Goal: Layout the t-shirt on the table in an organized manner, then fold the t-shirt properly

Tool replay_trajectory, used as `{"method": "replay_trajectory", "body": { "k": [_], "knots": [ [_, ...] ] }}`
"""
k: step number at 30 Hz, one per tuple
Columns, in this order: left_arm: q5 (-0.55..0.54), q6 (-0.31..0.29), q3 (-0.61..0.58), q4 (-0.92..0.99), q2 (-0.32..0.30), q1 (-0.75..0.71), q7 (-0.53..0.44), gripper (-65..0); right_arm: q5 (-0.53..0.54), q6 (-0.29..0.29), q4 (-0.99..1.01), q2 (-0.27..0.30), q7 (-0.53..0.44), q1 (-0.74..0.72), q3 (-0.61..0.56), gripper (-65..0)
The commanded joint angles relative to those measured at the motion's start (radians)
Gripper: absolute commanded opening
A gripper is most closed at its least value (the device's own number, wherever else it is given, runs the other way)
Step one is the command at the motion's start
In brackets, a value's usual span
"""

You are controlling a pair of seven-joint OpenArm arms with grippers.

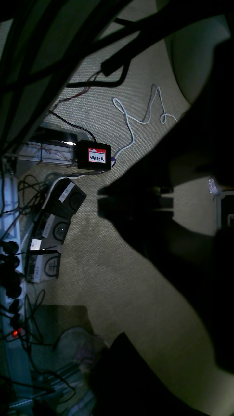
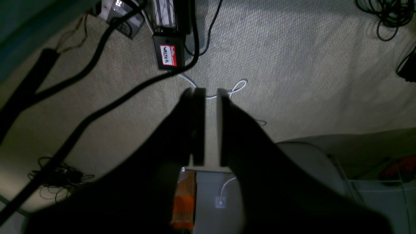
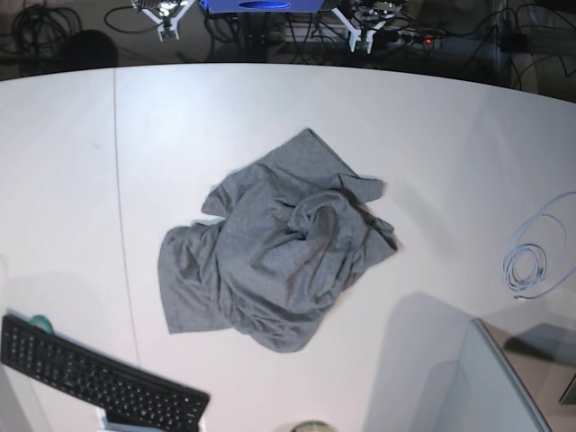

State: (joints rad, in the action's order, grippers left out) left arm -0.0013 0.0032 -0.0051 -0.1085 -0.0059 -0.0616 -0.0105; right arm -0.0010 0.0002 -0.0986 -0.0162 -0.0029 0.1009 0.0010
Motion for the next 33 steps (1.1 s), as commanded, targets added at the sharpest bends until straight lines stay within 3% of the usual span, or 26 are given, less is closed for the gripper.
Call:
{"method": "replay_trajectory", "body": {
  "k": [1,10,33],
  "knots": [
    [0.002,0.002,-0.002,-0.001,-0.001,-0.008,0.002,-65.0,0.0,0.002,-0.005,0.005,0.005,0.009,0.0,-64.7],
    [0.002,0.002,-0.005,-0.136,0.002,-0.094,0.002,-65.0,0.0,0.002,-0.005,0.005,0.007,0.012,0.001,-64.4],
    [0.011,0.002,-0.005,-0.142,-0.004,-0.108,0.005,-65.0,0.0,0.002,-0.006,0.005,0.002,0.047,0.001,-64.4]
  ]
}}
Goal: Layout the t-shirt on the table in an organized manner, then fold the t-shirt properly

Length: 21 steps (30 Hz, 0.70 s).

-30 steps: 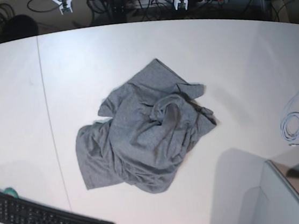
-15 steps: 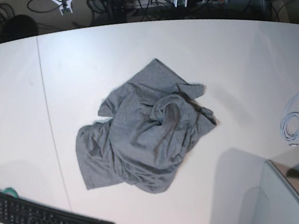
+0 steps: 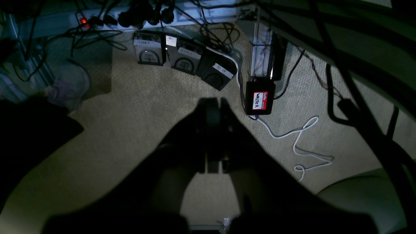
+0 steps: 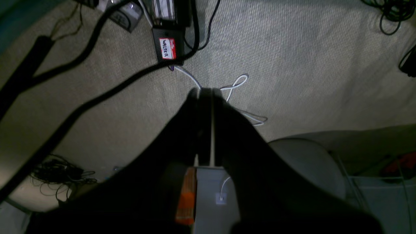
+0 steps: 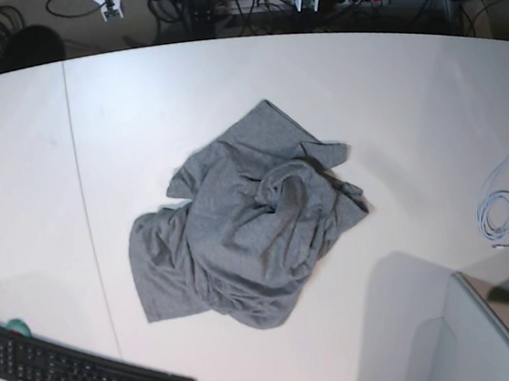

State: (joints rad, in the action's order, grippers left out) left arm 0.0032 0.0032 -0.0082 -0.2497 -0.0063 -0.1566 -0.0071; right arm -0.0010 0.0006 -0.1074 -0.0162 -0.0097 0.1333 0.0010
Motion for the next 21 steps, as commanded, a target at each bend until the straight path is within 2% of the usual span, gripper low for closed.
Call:
{"method": "replay_trajectory", "body": {
  "k": [1,6,10,12,15,18,21],
  "knots": [
    [0.007,0.002,-0.002,-0.004,-0.005,-0.021,0.002,-65.0,0.0,0.002,-0.001,0.005,0.009,0.024,0.001,-64.4],
    [0.008,0.002,-0.003,-0.061,-0.053,-0.073,0.0,-65.0,0.002,0.002,-0.113,0.008,0.032,0.108,0.003,-64.4],
    [0.008,0.001,-0.003,-0.285,-0.105,-0.208,0.0,-65.0,0.003,0.002,-0.277,0.031,0.152,0.203,0.007,-64.4],
    [0.007,-0.001,-0.003,-0.409,-0.128,-0.288,0.0,-65.0,0.003,0.002,-0.41,0.031,0.19,0.277,0.066,-64.4],
    [-0.002,-0.052,-0.003,-0.561,-0.156,-0.386,0.0,-65.0,0.002,0.002,-0.615,0.026,0.248,0.388,0.175,-64.4],
    [-0.002,-0.108,0.009,-0.67,-0.165,-0.466,0.0,-65.0,0.002,0.002,-0.782,0.025,0.291,0.48,0.218,-64.4],
    [-0.002,-0.11,0.009,-0.759,-0.179,-0.533,0.0,-65.0,0.003,0.002,-0.917,0.008,0.3,0.564,0.224,-64.4]
  ]
}}
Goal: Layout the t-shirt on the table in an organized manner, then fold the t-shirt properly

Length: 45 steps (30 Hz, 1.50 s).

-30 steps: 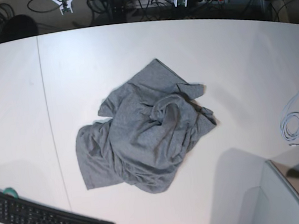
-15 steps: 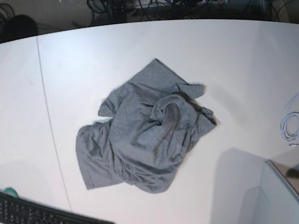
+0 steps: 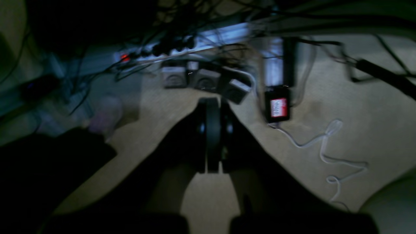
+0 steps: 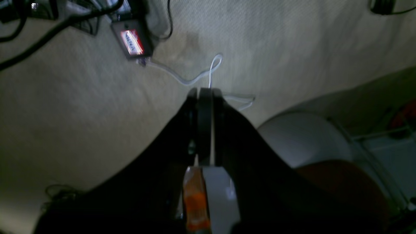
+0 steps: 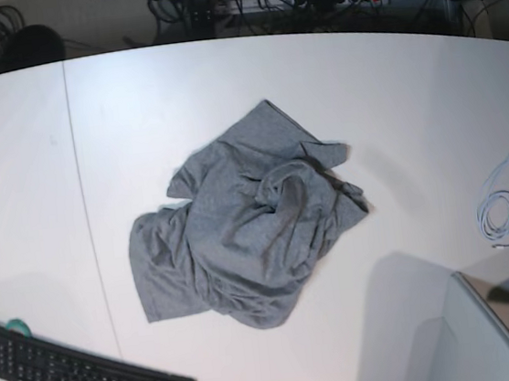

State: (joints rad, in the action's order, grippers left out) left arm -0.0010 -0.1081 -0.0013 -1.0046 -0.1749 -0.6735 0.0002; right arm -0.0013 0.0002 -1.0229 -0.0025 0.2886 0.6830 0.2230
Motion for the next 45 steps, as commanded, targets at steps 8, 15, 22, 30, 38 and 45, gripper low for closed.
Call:
{"method": "replay_trajectory", "body": {
  "k": [8,15,22,30,38,45],
  "knots": [
    [0.0,0.002,0.004,-0.348,-0.073,-0.202,-0.007,-65.0,0.002,0.002,-0.385,-0.075,0.002,0.186,0.028,-64.4],
    [-0.001,0.002,0.005,-0.601,-0.087,-0.259,-0.007,-65.0,0.002,0.005,-0.518,-0.092,0.002,0.165,0.151,-64.4],
    [-0.001,0.002,0.004,-0.649,-0.042,-0.107,0.004,-65.0,0.002,0.011,-0.583,-0.089,0.002,0.047,0.23,-64.4],
    [0.002,0.002,-0.059,-0.635,0.047,0.192,0.245,-65.0,0.001,0.152,-0.595,-0.086,0.146,-0.11,0.233,-64.4],
    [0.011,0.005,-0.248,-0.48,0.127,0.476,0.432,-65.0,-0.001,0.275,-0.59,-0.086,0.159,-0.202,0.233,-64.4],
    [0.011,0.005,-0.383,-0.379,0.136,0.513,0.495,-65.0,0.002,0.277,-0.586,-0.054,0.159,-0.271,0.226,-64.2]
  ]
}}
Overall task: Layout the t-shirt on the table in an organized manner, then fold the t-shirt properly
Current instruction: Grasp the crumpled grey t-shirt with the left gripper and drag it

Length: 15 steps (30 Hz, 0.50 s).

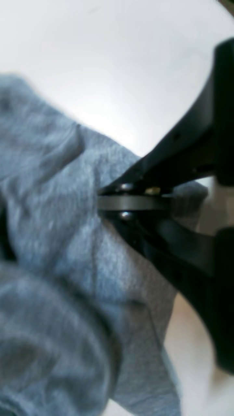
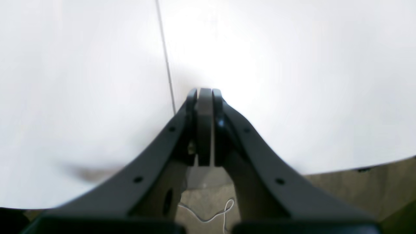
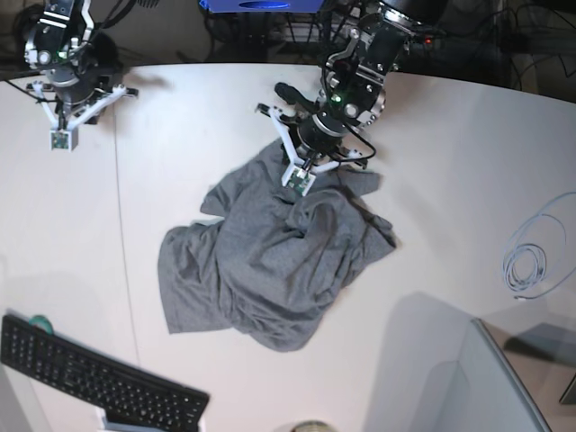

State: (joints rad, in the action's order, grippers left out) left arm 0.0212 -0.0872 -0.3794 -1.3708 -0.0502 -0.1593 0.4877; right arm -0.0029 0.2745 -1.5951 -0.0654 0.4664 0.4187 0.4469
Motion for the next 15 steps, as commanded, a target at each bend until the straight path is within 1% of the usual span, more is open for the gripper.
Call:
{"method": "replay_trajectory", "body": {
  "k": [1,4,6,7,8,10,12,14,15],
  "knots": [
    [-0.011,-0.016,-0.03,-0.015,0.011,-0.004,0.007,-65.0,0.004,0.002,-0.007,0.009,-0.019,-0.019,0.002,-64.2],
    [-0.019,-0.016,-0.119,0.001,0.02,0.013,0.007,-65.0,0.005,0.004,0.017,0.012,-0.019,-0.047,0.002,-63.8],
    [-0.02,-0.016,-0.18,0.026,0.042,0.048,0.007,-65.0,0.005,0.007,0.039,0.012,-0.019,-0.062,0.002,-63.5],
    [-0.02,-0.016,-0.2,0.046,0.06,0.066,0.004,-65.0,0.005,0.027,0.052,0.012,-0.019,-0.068,0.003,-63.5],
    [-0.02,-0.016,-0.211,0.066,0.083,0.085,0.003,-65.0,0.005,0.078,0.066,0.012,-0.019,-0.079,0.007,-63.5],
    [-0.02,-0.016,-0.209,0.078,0.117,0.111,0.003,-65.0,0.005,0.207,0.089,0.009,-0.018,-0.096,0.01,-63.5],
    [-0.02,-0.016,-0.209,0.055,0.122,0.122,0.007,-65.0,0.005,0.309,0.097,0.005,0.01,-0.106,0.01,-63.3],
    [-0.013,-0.016,-0.184,-0.011,0.095,0.109,0.007,-65.0,0.005,0.349,0.097,0.0,0.05,-0.123,0.01,-61.8],
    [-0.02,-0.016,-0.152,-0.051,0.071,0.089,0.009,-65.0,0.005,0.366,0.097,-0.006,0.065,-0.134,0.01,-59.4]
  ]
}}
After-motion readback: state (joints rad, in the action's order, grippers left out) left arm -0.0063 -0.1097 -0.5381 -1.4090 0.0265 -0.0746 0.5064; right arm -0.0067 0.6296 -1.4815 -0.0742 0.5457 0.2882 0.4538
